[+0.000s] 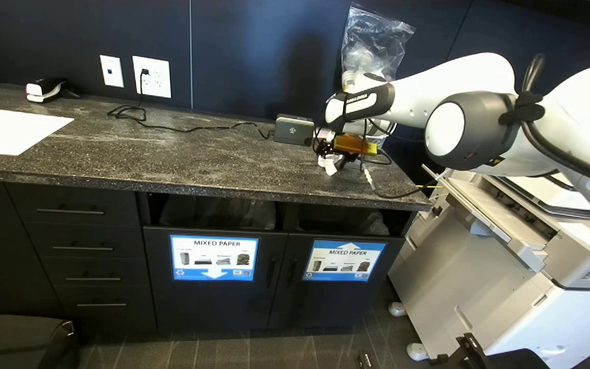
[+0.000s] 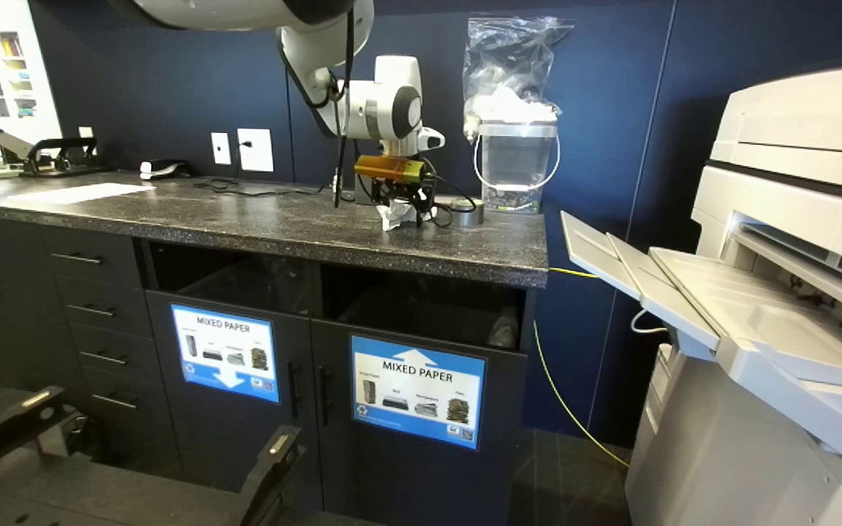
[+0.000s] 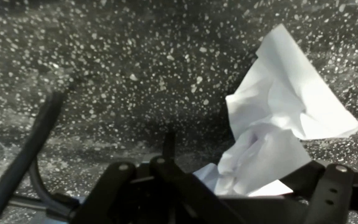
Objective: Put the tissues into the rubbish bin.
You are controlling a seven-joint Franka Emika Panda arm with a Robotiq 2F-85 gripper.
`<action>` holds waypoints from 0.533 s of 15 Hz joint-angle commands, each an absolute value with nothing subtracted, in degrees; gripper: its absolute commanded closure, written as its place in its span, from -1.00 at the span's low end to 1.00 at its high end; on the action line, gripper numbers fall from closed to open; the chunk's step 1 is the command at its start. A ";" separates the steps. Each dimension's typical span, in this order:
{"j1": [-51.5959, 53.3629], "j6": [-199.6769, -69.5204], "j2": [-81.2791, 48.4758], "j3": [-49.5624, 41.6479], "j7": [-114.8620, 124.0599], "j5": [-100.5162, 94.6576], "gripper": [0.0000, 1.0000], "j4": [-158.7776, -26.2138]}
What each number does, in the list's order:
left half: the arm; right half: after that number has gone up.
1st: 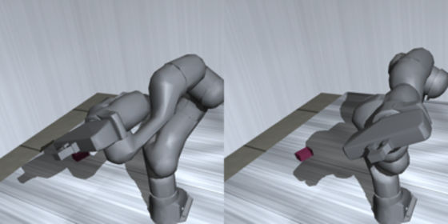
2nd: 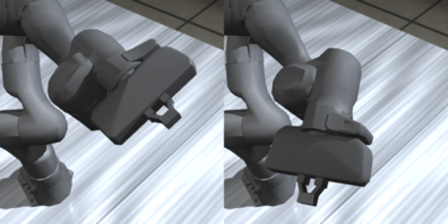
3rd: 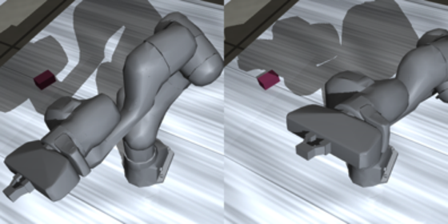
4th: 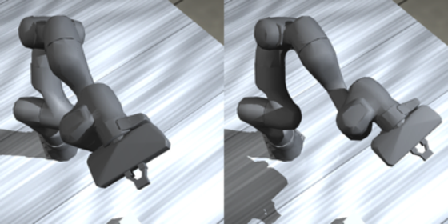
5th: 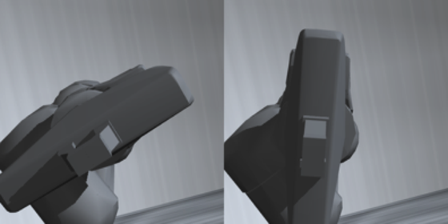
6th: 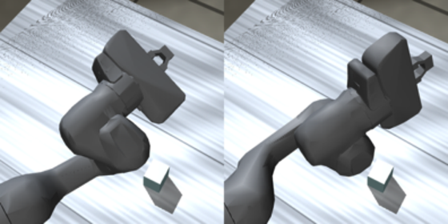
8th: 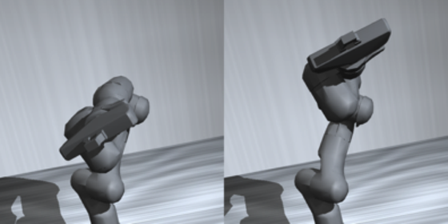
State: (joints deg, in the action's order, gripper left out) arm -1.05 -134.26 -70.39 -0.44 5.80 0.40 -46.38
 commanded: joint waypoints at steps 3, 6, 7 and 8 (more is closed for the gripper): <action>-1.11 -132.13 -73.73 -0.12 4.21 0.82 0.45 -40.51; -0.80 -131.51 -73.60 -0.53 3.91 0.32 0.72 -40.55; -0.58 -130.87 -73.30 -0.78 3.50 -0.05 0.75 -40.78; -0.44 -130.42 -73.07 -0.91 3.15 -0.29 0.79 -40.93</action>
State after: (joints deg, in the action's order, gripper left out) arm -0.80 -133.18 -71.39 -0.45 4.66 0.35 -43.99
